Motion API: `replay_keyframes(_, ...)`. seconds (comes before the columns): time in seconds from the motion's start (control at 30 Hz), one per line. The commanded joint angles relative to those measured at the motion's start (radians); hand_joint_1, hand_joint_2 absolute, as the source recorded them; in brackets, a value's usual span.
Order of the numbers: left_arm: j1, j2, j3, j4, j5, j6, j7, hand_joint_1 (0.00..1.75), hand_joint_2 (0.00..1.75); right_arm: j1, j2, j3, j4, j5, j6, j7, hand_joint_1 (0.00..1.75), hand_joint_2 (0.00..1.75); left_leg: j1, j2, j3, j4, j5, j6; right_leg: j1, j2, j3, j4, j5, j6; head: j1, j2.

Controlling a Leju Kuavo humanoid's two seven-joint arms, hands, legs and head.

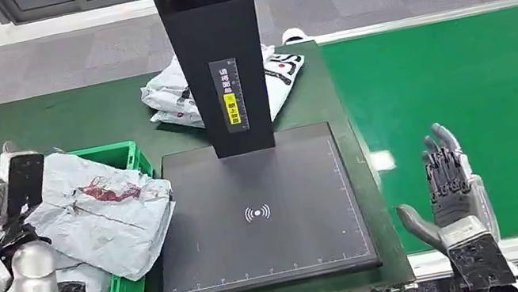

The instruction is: Moved the parcel from conveyor to table for the left to box.

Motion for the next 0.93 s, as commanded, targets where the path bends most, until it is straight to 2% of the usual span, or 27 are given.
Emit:
replay_keyframes(0.03,0.099,-0.144,-0.061,-0.25,0.612,-0.344,-0.203,0.0,1.75,-0.029,0.011,-0.027,0.099,-0.031,-0.025,-0.005,0.0,1.75,0.001,-0.001,-0.002,0.0,0.001,0.001,0.002,-0.005,0.001,-0.002,0.001,0.001,0.0,0.0)
replay_keyframes(0.13,0.275,-0.214,-0.249,-0.438,0.791,-0.494,-0.206,0.0,1.75,-0.038,0.034,-0.025,0.1,-0.031,-0.026,-0.01,0.0,1.75,0.0,0.0,0.0,-0.001,0.0,0.001,0.001,-0.003,0.001,-0.003,0.0,0.001,0.0,0.0)
replay_keyframes(0.23,0.347,-0.256,-0.397,-0.44,0.86,-0.506,-0.213,0.0,1.75,-0.059,0.053,-0.019,0.112,-0.043,-0.056,0.003,0.0,1.75,0.0,0.0,0.0,-0.001,0.0,0.003,0.0,-0.004,0.002,-0.004,0.001,0.002,0.0,0.0)
replay_keyframes(0.37,0.318,-0.31,-0.505,-0.261,0.964,-0.571,-0.155,0.0,1.75,-0.08,0.075,-0.014,0.142,-0.069,-0.119,0.035,0.0,1.75,-0.001,-0.001,-0.001,-0.001,-0.002,0.004,-0.002,-0.005,0.001,-0.003,-0.001,0.003,0.0,0.0)
replay_keyframes(0.47,0.261,-0.342,-0.558,-0.117,0.932,-0.609,-0.14,0.0,1.75,-0.074,0.116,-0.039,0.159,-0.095,-0.159,0.069,0.0,1.75,-0.003,-0.001,-0.001,-0.001,-0.001,0.006,-0.002,-0.007,0.002,-0.005,0.0,0.003,0.0,0.0)
replay_keyframes(0.53,0.239,-0.357,-0.584,-0.065,0.9,-0.612,-0.134,0.0,1.75,-0.064,0.135,-0.044,0.172,-0.065,-0.189,0.104,0.0,1.75,-0.003,-0.004,-0.003,-0.001,0.0,0.006,-0.003,-0.01,0.001,-0.005,0.0,0.004,0.0,0.0)
replay_keyframes(0.63,0.237,-0.349,-0.598,-0.053,0.886,-0.612,-0.13,0.0,1.75,-0.064,0.135,-0.032,0.181,-0.054,-0.183,0.112,0.0,1.75,-0.003,-0.001,-0.002,-0.001,-0.001,0.007,-0.003,-0.007,0.001,-0.004,0.0,0.004,0.0,0.0)
replay_keyframes(0.93,0.243,-0.348,-0.528,0.042,0.731,-0.437,-0.136,0.0,1.75,-0.101,0.136,0.007,0.246,-0.022,-0.155,0.16,0.0,1.75,-0.003,0.002,0.0,-0.001,-0.002,0.006,-0.004,-0.002,0.001,-0.003,0.0,0.004,0.0,0.0)
